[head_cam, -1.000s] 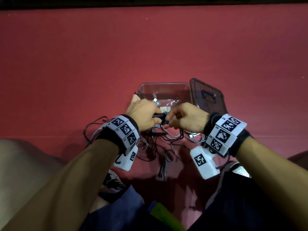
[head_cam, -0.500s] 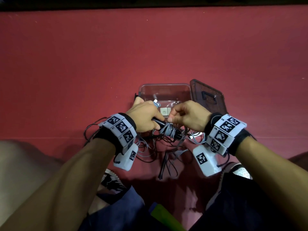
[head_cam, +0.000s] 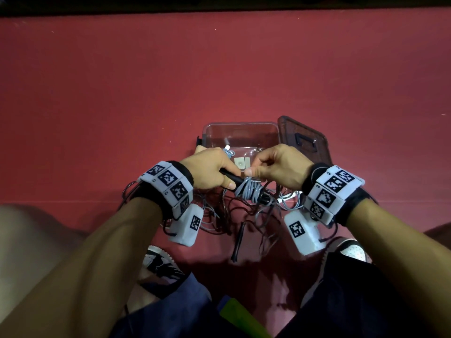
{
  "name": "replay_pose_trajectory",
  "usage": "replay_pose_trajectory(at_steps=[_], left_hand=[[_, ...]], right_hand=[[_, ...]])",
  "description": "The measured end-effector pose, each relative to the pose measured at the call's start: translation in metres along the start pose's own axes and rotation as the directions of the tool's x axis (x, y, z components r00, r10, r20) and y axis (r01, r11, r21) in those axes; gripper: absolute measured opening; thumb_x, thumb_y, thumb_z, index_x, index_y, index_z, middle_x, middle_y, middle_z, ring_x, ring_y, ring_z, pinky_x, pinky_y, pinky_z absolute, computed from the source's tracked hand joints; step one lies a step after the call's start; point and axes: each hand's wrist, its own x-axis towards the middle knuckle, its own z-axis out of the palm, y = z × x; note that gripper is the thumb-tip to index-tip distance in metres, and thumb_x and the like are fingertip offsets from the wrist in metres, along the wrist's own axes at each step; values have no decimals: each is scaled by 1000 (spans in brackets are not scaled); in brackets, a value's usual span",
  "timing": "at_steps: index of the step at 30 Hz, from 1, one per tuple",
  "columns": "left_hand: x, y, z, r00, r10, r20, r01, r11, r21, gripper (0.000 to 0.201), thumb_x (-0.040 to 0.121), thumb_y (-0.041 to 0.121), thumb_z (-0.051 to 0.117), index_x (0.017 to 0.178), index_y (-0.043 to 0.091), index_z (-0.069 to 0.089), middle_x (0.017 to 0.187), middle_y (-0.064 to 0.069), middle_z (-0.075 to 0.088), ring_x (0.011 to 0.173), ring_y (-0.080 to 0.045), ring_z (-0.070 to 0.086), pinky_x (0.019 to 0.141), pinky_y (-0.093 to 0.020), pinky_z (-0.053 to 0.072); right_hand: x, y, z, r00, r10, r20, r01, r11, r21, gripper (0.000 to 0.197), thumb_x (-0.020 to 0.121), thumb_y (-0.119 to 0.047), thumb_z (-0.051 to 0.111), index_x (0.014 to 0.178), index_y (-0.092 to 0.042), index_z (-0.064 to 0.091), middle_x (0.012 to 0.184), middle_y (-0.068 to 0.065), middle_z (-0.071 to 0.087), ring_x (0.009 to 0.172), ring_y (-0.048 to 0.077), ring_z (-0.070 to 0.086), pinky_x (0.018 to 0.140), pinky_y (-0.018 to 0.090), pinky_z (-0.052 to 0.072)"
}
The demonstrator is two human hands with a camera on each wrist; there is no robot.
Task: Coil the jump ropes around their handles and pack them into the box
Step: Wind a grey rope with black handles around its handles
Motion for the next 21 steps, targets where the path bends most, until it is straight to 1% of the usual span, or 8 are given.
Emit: replay_pose_trajectory(at_steps=[2,4,6,8,10,13,18,21], left_hand=[[0,-3,-4,999,-12,31,16,993,-115,30,87,25,78,116,35,76,84,22,68,92,2,58,95,-22,31],[1,-7,-6,999,-4,44,12,979,-203,31,86,22,79,114,35,76,79,24,70,77,7,60,88,-23,41],[3,-8,-6,1000,-20,13,22,982,-186,31,86,23,79,111,41,76,75,30,68,80,5,59,101,-34,40],[2,-6,-7,998,-51,-34,48,994,-98,30,87,25,78,111,43,75,72,31,64,86,1,56,114,-45,31],[-1,-2,-7,998,-52,-44,51,999,-18,29,88,26,77,114,38,76,74,33,59,88,-1,53,114,-44,30],[-3,0,-4,998,-63,-16,63,997,54,28,89,28,76,116,36,75,77,29,58,96,-8,51,113,-42,30],[-4,-1,-2,998,-62,-4,62,996,58,26,89,31,76,114,39,76,71,31,58,99,-7,49,112,-39,26],[-4,-4,-4,996,-78,50,80,996,-40,29,88,29,77,115,39,75,67,39,59,91,3,53,107,-32,27]], right_hand=[[-2,-3,-3,1000,-7,-9,8,992,125,23,79,-45,78,72,-23,76,70,-7,72,66,4,63,74,28,53],[-4,-7,-7,999,-9,-34,16,975,221,23,80,-36,80,75,-13,76,70,-2,72,64,4,63,72,23,54],[-4,-9,-10,1000,-6,-17,9,977,212,25,81,-30,80,80,-6,74,71,3,72,62,3,62,66,16,50],[-4,-8,-10,998,17,52,-23,993,120,21,84,-28,78,83,-8,74,73,3,71,63,4,60,67,18,49],[-5,-7,-7,995,48,87,-50,999,18,15,87,-30,76,83,-16,74,75,4,71,66,8,60,71,28,51],[-9,-10,-4,996,45,73,-38,994,-105,16,87,-37,75,80,-23,73,66,-7,66,60,7,57,65,23,46],[-10,-14,-6,996,35,86,-13,970,-243,28,85,-49,72,81,-21,72,74,-4,70,70,10,64,66,22,48],[-10,-11,-7,998,31,59,-14,967,-255,38,81,-54,73,76,-17,69,72,-2,70,67,10,64,63,20,47]])
